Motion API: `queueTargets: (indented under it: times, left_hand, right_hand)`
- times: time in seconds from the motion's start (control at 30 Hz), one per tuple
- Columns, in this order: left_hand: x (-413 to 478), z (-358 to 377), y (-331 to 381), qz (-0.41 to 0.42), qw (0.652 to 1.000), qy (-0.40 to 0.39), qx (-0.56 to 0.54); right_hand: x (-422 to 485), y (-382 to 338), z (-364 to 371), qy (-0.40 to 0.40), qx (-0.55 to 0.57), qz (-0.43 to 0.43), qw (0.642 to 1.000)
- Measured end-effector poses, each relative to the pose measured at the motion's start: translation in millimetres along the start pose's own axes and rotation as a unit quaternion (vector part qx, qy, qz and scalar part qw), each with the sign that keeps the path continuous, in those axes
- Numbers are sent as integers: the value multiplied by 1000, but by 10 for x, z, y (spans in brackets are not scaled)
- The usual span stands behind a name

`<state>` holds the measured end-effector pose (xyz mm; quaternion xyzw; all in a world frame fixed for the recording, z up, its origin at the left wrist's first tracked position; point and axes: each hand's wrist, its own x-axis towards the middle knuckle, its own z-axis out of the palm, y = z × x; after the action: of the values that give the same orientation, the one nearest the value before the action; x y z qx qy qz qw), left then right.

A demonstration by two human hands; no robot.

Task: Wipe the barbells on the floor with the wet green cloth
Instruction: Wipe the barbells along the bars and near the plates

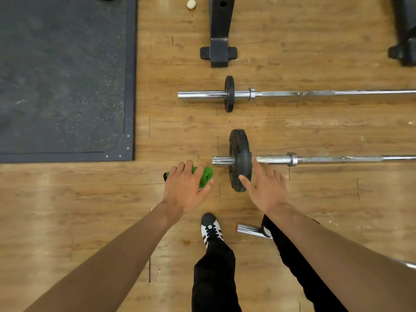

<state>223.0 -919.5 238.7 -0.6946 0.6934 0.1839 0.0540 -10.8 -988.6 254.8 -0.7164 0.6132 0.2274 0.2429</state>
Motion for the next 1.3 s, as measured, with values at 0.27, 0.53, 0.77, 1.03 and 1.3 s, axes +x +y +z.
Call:
queueTargets:
  times: [0.27,0.53,0.77,1.03,1.3]
  left_hand:
    - [135,123,214,-20,998,-59,-15]
    - [776,538,334,-67,994,-65,-49]
    - [1437,1648,455,-101,986,-37,-127]
    - [1778,2709,425,-64,996,12,-53]
    - [2034,3145,377,-50,991,99,-74]
  right_hand:
    - [115,131,54,-37,-14,-17,999]
    - [1111,131,213,-5,-2,-91,996]
    - [1884,453,1014,-2,-12,-153,988]
    - [2123,437,1591,170,73,-142,972]
    - [2357,408,1592,251,94,-157,951]
